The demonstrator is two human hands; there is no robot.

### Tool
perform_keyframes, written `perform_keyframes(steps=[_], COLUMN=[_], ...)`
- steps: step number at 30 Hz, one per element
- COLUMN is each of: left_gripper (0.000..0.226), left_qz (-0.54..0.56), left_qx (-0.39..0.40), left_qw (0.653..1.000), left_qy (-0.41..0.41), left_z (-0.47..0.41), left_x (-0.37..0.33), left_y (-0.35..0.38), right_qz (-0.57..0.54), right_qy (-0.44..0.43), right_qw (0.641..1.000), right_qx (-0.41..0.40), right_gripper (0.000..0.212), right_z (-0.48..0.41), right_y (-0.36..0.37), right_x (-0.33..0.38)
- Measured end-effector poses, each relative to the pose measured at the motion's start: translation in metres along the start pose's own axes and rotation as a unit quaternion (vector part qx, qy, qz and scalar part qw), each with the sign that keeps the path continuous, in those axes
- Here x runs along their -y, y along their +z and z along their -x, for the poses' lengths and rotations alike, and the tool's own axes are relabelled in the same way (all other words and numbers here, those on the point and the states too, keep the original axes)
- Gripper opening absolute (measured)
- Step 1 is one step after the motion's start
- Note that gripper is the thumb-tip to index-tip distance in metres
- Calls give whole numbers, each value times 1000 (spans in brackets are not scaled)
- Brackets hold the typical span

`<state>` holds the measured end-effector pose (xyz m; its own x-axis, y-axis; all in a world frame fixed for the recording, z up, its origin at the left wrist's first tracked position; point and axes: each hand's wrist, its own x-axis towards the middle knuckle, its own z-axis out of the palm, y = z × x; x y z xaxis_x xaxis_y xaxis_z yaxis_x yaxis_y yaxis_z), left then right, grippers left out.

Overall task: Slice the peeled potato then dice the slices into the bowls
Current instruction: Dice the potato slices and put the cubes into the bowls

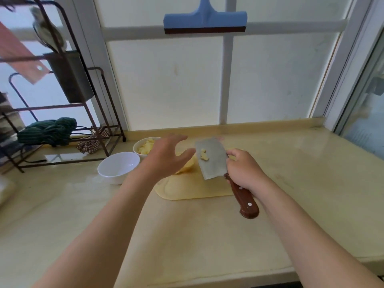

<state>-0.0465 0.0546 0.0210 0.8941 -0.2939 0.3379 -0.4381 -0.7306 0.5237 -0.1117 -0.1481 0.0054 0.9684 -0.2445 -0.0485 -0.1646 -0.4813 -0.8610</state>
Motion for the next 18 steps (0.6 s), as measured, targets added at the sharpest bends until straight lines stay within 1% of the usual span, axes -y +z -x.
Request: perform_keyframes(steps=[1, 3, 6, 8, 11, 15, 18], left_gripper=[68, 90, 109, 114, 116, 114, 111], left_qz=[-34, -84, -147, -184, -205, -236, -240], left_qx=[20, 50, 77, 86, 86, 72, 71], left_qw=[999, 995, 986, 979, 975, 969, 967], left_qy=[19, 22, 5, 3, -10, -30, -47], left_z=[-2, -11, -27, -33, -38, -49, -60], left_x=[3, 11, 27, 40, 61, 87, 102], left_y=[-4, -12, -30, -40, -46, -47, -44], right_qz=[-3, -12, -21, -20, -22, -19, -15], right_qy=[-7, -22, -43, -52, -55, -51, -47], right_qw=[1000, 1000, 998, 998, 997, 996, 997], right_qx=[4, 14, 31, 43, 59, 64, 59], right_gripper=[33, 30, 28, 30, 31, 36, 35], right_z=[-2, -7, -14, -19, -28, -39, -45], right_y=[5, 16, 35, 48, 66, 83, 87], right_x=[9, 27, 49, 60, 71, 77, 77])
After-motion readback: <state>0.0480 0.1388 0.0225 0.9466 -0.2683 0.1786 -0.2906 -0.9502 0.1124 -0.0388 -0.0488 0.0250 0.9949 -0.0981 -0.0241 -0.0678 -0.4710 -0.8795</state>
